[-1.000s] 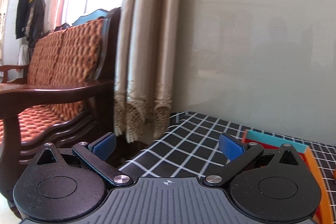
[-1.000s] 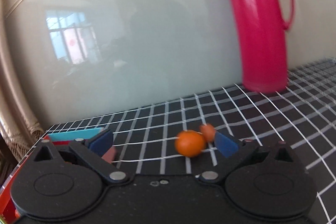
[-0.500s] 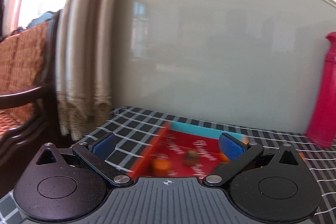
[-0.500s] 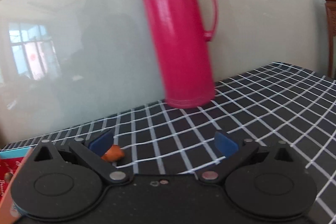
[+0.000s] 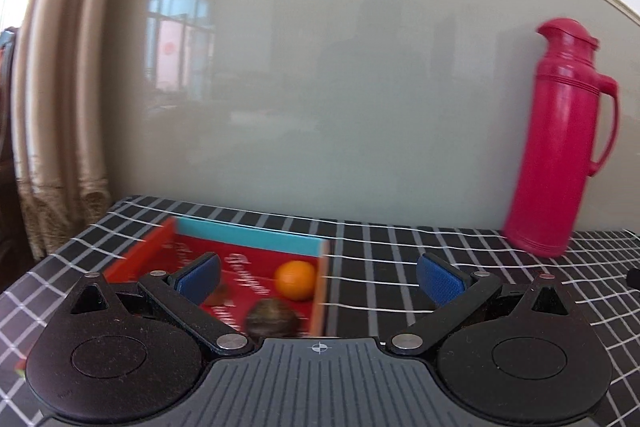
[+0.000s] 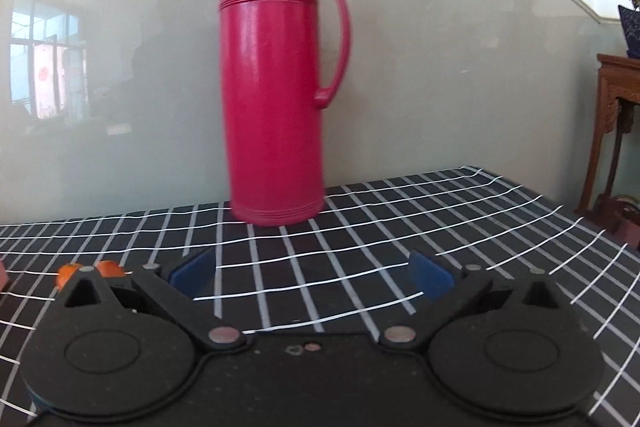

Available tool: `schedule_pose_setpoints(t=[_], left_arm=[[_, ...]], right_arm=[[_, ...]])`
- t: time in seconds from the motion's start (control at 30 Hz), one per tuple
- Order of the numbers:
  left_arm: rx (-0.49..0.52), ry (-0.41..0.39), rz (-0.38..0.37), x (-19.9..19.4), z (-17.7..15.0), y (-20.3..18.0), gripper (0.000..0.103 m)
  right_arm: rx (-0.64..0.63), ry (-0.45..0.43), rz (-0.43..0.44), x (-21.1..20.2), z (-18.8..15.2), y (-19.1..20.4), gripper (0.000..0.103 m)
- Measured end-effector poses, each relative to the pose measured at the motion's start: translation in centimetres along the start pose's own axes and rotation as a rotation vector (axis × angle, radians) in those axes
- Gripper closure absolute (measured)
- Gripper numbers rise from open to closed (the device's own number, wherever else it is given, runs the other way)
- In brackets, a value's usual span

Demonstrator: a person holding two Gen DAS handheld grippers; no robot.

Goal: Organize fruits

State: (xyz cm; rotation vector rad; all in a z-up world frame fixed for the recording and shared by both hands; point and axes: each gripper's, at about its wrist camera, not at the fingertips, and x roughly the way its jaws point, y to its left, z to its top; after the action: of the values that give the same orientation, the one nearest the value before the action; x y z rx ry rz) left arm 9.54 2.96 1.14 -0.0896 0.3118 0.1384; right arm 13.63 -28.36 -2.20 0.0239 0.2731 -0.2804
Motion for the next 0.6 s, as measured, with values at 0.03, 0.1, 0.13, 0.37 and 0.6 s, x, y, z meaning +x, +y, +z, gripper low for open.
schedule_pose_setpoints(t=[0.03, 0.1, 0.13, 0.37, 0.6], left_arm=[[-0.001, 0.0, -0.014, 0.2, -0.1, -0.6, 0.0], [0.004, 0.007, -0.031, 0.5, -0.3, -1.6, 0.0], [0.01, 0.01, -0.038, 0.8, -0.3, -2.1, 0.0], [0.121, 0.024, -0.041, 2.6, -1.2, -6.0, 0.0], [0.11, 0.065, -0.096, 4.2, -1.3, -8.0, 0.0]], right_arm=[[-0.003, -0.001, -0.007, 0.0, 0.0, -0.4, 0.0], [-0.015, -0.005, -0.021, -0.1, -0.1, -1.0, 0.0], [-0.02, -0.006, -0.03, 0.0, -0.1, -1.3, 0.0], [-0.029, 0.006, -0.079, 0.7, -0.5, -4.1, 0.0], [-0.008, 0.013, -0.131, 1.5, -0.7, -6.3, 0.0]])
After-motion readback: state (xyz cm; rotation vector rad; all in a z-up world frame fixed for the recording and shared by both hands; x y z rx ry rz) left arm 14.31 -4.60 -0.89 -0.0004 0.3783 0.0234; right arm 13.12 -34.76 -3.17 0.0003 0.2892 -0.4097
